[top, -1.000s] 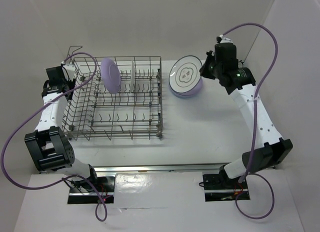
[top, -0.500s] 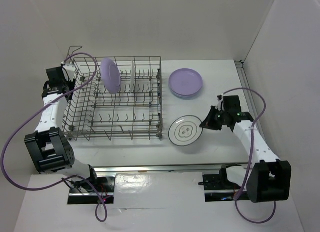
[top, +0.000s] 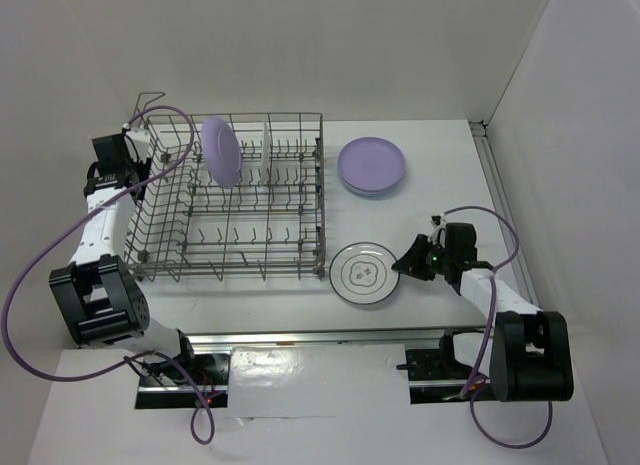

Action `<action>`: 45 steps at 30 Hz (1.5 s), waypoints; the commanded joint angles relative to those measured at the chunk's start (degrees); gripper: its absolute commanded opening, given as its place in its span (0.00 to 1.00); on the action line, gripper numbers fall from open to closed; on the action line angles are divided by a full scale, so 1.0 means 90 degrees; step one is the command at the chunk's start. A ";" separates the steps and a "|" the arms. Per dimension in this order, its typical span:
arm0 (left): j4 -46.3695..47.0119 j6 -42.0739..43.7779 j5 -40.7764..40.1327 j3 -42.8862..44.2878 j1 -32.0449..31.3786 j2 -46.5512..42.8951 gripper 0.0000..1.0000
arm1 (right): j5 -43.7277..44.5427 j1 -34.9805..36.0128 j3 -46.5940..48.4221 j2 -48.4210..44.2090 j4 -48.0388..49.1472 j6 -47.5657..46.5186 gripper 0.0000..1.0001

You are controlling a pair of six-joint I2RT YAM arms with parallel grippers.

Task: Unload the plates from the dish rack

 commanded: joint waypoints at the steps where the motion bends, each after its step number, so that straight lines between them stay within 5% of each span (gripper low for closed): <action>1: -0.0704 -0.0247 0.0309 -0.0140 -0.0025 -0.0019 0.57 | 0.0557 -0.0029 0.0052 -0.0009 0.0405 -0.0140 0.39; 5: -0.0704 -0.0247 0.0309 -0.0208 -0.0025 -0.0078 0.57 | 0.1620 -0.0029 0.0793 -0.0545 -0.1104 0.0132 0.70; 10: -0.0646 -0.0247 0.0309 -0.0267 -0.0025 -0.0078 0.57 | 0.3368 0.0214 0.3282 -0.1006 -0.2507 0.0621 1.00; 12: -0.0645 -0.0247 0.0309 -0.0267 -0.0025 -0.0078 0.57 | 0.3585 0.1091 0.4053 -0.0715 -0.2323 0.0311 1.00; 17: -0.0645 -0.0247 0.0251 -0.0267 -0.0025 -0.0078 0.57 | 0.6332 0.3864 0.8259 0.2739 -0.3608 -0.0413 1.00; 19: -0.0645 -0.0247 0.0250 -0.0209 -0.0025 -0.0078 0.57 | 0.6312 0.4462 1.0293 0.4287 -0.4127 -0.0569 1.00; 26: -0.0645 -0.0247 0.0250 -0.0267 -0.0025 -0.0078 0.57 | 0.5080 0.4961 1.3671 0.7088 -0.3826 -0.0912 1.00; 31: -0.0645 -0.0247 0.0250 -0.0384 -0.0025 -0.0136 0.57 | 0.5226 0.5020 1.2877 0.7305 -0.2433 -0.0971 1.00; 37: -0.0586 -0.0306 0.0308 -0.0384 -0.0025 0.0020 0.57 | 0.5637 0.5020 1.2758 0.7949 -0.2147 -0.0775 0.98; 44: -0.0519 -0.0364 0.0309 -0.0384 -0.0025 0.0079 0.57 | 0.5559 0.5176 1.3256 0.8662 -0.1444 -0.0775 0.73; 45: -0.0518 -0.0306 0.0241 -0.0384 -0.0025 0.0079 0.57 | 0.5626 0.5176 1.3324 0.8730 -0.1443 -0.0698 0.62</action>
